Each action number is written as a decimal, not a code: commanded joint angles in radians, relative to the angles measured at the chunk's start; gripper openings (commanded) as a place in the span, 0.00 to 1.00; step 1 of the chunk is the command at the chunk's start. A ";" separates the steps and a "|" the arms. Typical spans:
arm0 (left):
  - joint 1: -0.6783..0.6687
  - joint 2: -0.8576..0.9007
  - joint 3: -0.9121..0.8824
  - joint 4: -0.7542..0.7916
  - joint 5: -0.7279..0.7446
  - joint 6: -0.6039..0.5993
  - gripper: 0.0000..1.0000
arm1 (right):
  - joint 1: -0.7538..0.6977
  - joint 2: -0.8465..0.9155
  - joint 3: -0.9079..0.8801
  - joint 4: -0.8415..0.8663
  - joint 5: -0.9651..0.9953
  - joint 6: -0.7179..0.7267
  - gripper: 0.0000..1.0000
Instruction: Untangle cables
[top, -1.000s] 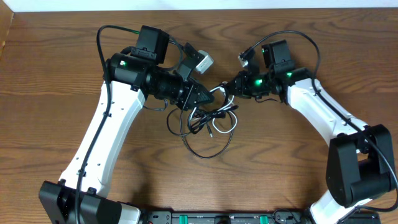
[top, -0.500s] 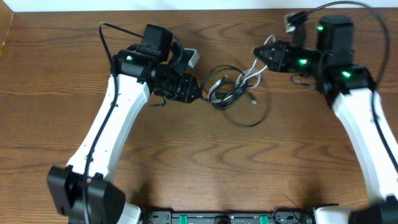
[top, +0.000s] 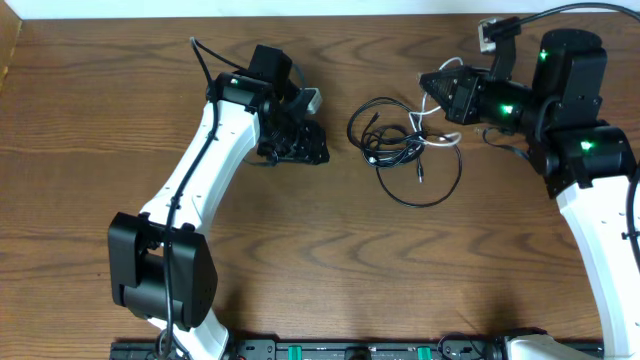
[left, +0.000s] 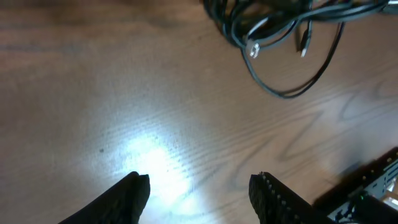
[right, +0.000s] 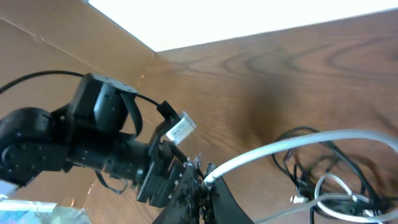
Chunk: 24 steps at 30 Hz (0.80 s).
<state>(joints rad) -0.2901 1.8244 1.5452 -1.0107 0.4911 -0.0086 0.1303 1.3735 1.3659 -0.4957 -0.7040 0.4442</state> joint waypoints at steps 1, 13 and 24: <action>0.000 -0.002 -0.004 0.013 -0.006 -0.013 0.57 | 0.002 -0.008 0.094 0.039 -0.058 0.005 0.01; 0.001 -0.002 -0.004 0.030 -0.006 -0.012 0.57 | -0.006 -0.008 0.520 0.180 -0.060 0.030 0.01; 0.000 -0.002 -0.004 0.045 -0.006 -0.012 0.57 | 0.035 0.103 0.551 0.009 -0.030 0.028 0.01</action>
<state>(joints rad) -0.2901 1.8244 1.5452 -0.9668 0.4908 -0.0124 0.1513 1.4105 1.9194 -0.4973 -0.7345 0.4549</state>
